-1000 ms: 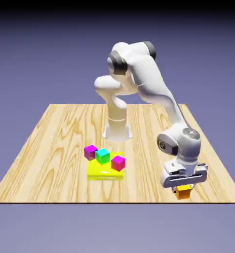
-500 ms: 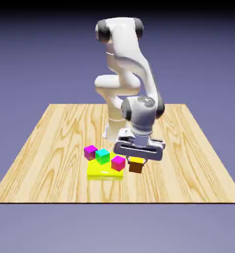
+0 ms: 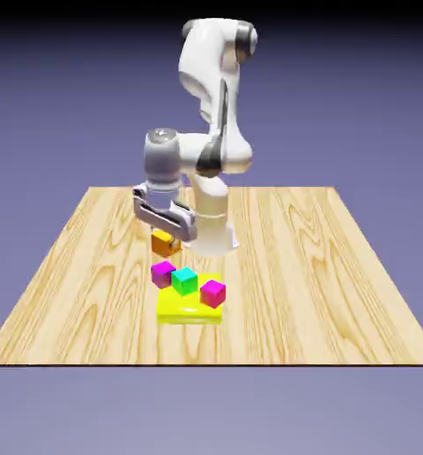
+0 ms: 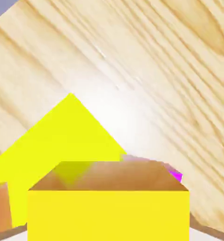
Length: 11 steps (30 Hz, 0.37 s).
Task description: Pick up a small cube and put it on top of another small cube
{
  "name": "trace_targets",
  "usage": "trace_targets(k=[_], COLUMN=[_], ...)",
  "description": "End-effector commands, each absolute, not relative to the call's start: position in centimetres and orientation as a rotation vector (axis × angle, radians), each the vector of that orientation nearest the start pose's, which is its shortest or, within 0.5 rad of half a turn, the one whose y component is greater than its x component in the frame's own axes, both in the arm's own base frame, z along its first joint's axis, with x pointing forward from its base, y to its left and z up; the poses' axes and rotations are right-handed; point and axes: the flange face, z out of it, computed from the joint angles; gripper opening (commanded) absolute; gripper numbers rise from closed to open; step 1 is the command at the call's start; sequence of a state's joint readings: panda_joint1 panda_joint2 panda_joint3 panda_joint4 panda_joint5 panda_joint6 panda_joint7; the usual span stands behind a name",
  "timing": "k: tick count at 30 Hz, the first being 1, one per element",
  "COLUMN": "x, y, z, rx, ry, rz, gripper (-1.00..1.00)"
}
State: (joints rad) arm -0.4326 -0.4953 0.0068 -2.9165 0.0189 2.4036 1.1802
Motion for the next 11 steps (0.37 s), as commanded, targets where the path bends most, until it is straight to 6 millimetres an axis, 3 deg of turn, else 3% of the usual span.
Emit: trace_targets(k=[1,8,9,11], x=[29.5,29.4,29.4,29.5], y=[-13.4,-13.3,-13.3,-13.4], z=[30.8,23.8,23.8,24.8], rx=[-2.165,-2.165,-2.165,-2.165], ry=[2.276,2.276,2.276,2.276], rz=[0.031,0.031,0.031,0.031], gripper=[-1.00,-1.00,1.00,1.00])
